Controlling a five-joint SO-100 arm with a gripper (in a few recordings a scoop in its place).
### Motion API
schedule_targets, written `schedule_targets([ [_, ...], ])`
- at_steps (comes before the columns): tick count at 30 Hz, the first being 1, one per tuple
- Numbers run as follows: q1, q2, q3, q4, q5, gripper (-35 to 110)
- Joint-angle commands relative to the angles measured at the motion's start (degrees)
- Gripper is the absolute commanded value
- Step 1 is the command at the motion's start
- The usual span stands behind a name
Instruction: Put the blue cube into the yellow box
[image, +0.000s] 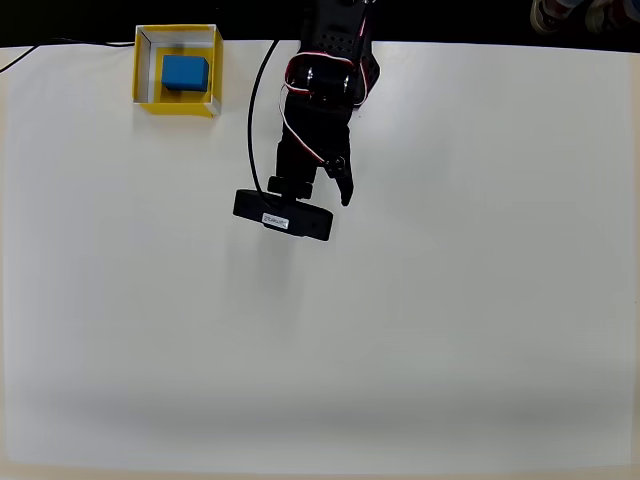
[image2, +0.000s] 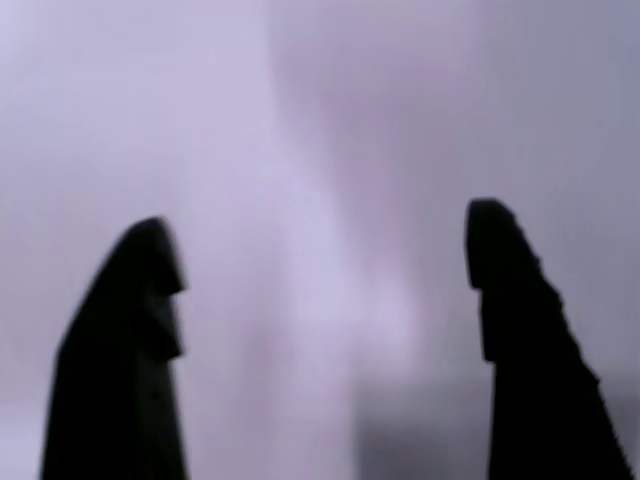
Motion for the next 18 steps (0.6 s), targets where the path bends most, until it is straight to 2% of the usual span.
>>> schedule_targets([
  [1,-3.16,5.54,2.9,1.41,0.7,13],
  [11,-2.9,8.96,15.73,0.35,-4.83,4],
  [15,-3.16,8.88,15.73,6.06,-6.06,0],
  [18,-3.25,8.96,15.73,6.5,-4.48,0],
])
